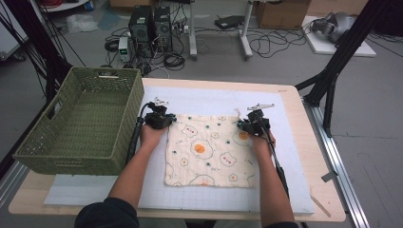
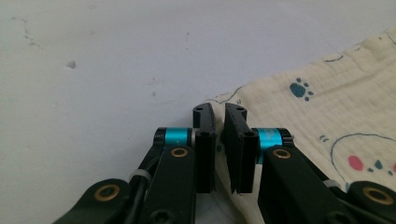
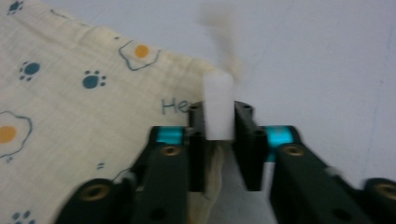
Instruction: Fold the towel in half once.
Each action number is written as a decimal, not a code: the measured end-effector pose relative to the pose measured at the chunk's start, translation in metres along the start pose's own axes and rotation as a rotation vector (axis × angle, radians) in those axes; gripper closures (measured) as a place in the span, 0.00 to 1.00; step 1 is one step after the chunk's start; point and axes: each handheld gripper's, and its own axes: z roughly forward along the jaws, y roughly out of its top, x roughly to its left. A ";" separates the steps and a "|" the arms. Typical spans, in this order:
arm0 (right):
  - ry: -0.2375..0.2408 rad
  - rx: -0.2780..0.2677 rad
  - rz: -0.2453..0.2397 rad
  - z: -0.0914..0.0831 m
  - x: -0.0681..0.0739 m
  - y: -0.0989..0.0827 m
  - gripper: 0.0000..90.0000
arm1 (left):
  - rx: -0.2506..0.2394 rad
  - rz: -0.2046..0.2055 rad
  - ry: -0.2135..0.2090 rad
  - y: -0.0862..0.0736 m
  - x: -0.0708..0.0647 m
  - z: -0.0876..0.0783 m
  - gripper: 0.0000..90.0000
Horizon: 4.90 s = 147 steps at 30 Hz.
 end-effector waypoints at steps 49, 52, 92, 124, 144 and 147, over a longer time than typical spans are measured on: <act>0.124 -0.187 -0.129 -0.102 0.031 -0.063 0.92 | -0.258 0.066 -0.208 -0.048 -0.047 -0.114 0.96; 0.133 -0.181 -0.139 -0.105 0.035 -0.071 0.92 | -0.244 0.087 -0.222 -0.056 -0.051 -0.118 0.96; 0.027 -0.125 -0.002 -0.102 0.025 -0.082 0.48 | -0.092 -0.021 -0.118 -0.066 -0.036 -0.093 0.50; 0.031 -0.099 -0.006 -0.055 0.018 -0.050 0.95 | -0.093 0.010 -0.016 -0.030 -0.028 -0.055 0.94; 0.006 -0.130 0.025 -0.067 0.015 -0.042 0.57 | -0.081 -0.030 -0.049 -0.043 -0.022 -0.069 0.35; 0.019 -0.134 0.001 -0.076 0.020 -0.051 0.56 | -0.075 -0.018 -0.081 -0.049 -0.025 -0.077 0.34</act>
